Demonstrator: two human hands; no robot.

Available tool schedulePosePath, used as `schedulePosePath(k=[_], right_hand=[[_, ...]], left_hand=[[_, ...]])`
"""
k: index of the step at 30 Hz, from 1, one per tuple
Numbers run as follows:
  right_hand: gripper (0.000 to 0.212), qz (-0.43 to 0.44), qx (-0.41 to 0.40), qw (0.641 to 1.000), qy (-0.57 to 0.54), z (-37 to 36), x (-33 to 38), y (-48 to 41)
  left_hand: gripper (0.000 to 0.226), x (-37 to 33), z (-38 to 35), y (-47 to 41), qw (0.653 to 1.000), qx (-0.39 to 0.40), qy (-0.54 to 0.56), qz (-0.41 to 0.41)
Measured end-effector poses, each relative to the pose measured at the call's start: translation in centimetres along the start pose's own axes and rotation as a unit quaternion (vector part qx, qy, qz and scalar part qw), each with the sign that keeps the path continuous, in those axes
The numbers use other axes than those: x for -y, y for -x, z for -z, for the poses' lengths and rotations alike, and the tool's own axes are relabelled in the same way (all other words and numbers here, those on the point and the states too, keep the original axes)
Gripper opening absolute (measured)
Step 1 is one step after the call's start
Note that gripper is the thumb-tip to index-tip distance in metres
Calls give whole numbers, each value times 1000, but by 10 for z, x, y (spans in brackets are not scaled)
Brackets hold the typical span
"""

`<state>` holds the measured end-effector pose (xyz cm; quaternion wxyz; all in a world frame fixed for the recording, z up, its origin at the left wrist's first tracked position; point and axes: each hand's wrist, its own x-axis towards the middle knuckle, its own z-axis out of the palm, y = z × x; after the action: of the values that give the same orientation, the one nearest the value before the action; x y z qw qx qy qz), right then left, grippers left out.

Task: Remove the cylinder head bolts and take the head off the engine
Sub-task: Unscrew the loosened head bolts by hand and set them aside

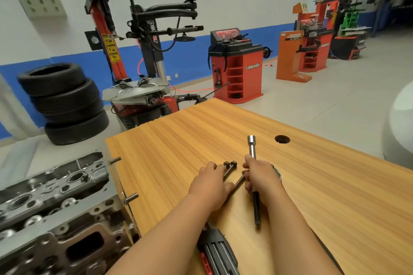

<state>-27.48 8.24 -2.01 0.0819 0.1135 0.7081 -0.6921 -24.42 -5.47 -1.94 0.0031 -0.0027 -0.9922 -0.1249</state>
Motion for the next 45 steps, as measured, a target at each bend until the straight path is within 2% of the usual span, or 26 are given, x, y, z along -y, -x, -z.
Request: schedulePosePath(k=[3, 6, 8, 12, 15, 18, 21, 26, 29, 31, 32, 34, 36, 38, 40, 45], right_hand=[[31, 28, 79, 996, -33, -7, 22, 23], [21, 67, 199, 970, -121, -41, 53, 62], [16, 83, 258, 949, -161, -77, 78, 87], [25, 118, 318, 922, -188, -163, 129, 125], [33, 192, 276, 933, -128, -217, 140, 141], [38, 253, 218, 937, -103, -246, 135, 140], [41, 315, 175, 932, -38, -257, 135, 132], [32, 344, 196, 918, -5, -258, 119, 124], [30, 334, 237, 912, 0, -252, 121, 122], [29, 332, 252, 908, 42, -247, 126, 121], [28, 350, 251, 898, 88, -244, 128, 122], [23, 413, 245, 854, 200, -237, 130, 124], [15, 448, 238, 826, 247, -234, 127, 125], [12, 446, 211, 843, 216, -233, 120, 122], [23, 436, 175, 870, 148, -232, 108, 120], [14, 478, 171, 859, 70, -234, 87, 121]], left_hand=[[46, 0, 22, 21, 997, 22, 74, 17], [19, 9, 67, 55, 980, 29, 197, 18], [14, 29, 102, 78, 974, -12, 224, 15], [17, 94, 173, 130, 957, -155, 241, 37], [22, 146, 196, 159, 946, -229, 211, 87], [21, 176, 187, 166, 949, -208, 180, 153], [17, 183, 172, 157, 941, -192, 225, 168], [22, 175, 166, 140, 936, -191, 242, 168], [27, 167, 167, 133, 938, -178, 247, 162], [23, 161, 166, 129, 934, -170, 278, 144], [22, 159, 165, 129, 931, -170, 292, 135], [22, 156, 161, 127, 929, -177, 302, 120], [23, 156, 157, 127, 928, -182, 305, 112], [17, 159, 155, 127, 921, -187, 324, 106], [11, 161, 154, 128, 913, -206, 334, 112], [11, 158, 155, 123, 913, -250, 295, 130]])
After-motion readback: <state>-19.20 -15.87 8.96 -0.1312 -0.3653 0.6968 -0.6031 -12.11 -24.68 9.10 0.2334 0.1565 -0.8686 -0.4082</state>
